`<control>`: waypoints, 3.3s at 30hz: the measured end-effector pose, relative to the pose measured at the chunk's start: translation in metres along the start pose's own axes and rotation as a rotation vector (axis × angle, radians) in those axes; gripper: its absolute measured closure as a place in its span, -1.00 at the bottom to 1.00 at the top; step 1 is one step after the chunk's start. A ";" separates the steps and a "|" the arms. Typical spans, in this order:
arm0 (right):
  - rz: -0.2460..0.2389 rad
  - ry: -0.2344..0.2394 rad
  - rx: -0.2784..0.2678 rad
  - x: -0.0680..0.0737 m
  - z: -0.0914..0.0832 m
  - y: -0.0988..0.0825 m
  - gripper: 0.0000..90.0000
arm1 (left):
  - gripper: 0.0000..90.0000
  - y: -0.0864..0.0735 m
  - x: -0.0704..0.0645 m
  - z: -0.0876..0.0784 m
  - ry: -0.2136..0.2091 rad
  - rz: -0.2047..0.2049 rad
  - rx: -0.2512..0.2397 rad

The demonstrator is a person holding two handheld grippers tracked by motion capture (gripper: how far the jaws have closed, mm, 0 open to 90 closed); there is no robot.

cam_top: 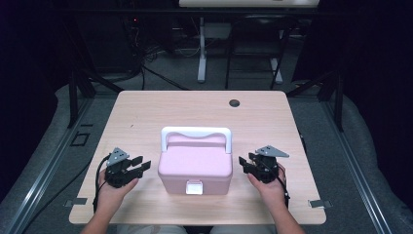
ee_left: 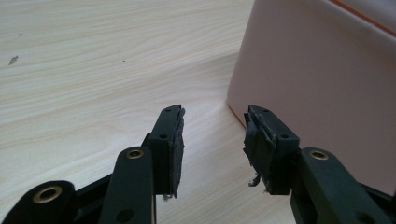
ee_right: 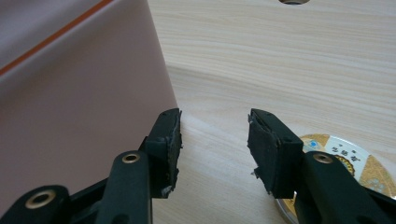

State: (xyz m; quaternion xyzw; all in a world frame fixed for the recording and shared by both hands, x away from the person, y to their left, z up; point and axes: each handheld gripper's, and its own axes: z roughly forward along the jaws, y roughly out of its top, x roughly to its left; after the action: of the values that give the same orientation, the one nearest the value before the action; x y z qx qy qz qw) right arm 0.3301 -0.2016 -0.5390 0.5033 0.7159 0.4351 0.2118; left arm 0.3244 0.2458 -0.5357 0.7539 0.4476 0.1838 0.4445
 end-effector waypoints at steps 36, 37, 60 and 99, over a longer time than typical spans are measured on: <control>-0.045 0.090 0.009 0.020 0.007 -0.002 0.33 | 0.46 0.005 -0.028 0.017 -0.099 0.029 0.028; -0.044 0.092 0.007 0.021 0.007 -0.002 0.34 | 0.47 0.005 -0.028 0.017 -0.101 0.027 0.026; -0.062 0.153 0.018 0.029 0.003 -0.001 0.97 | 0.86 0.006 -0.034 0.013 -0.143 0.037 0.040; -0.088 0.180 0.056 0.036 -0.004 0.003 0.74 | 0.71 0.007 -0.025 -0.001 -0.144 0.003 0.064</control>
State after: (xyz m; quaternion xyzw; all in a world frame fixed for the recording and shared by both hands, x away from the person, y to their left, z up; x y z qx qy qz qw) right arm 0.3140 -0.1702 -0.5299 0.4360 0.7654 0.4484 0.1515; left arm 0.3138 0.2241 -0.5265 0.7795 0.4191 0.1151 0.4511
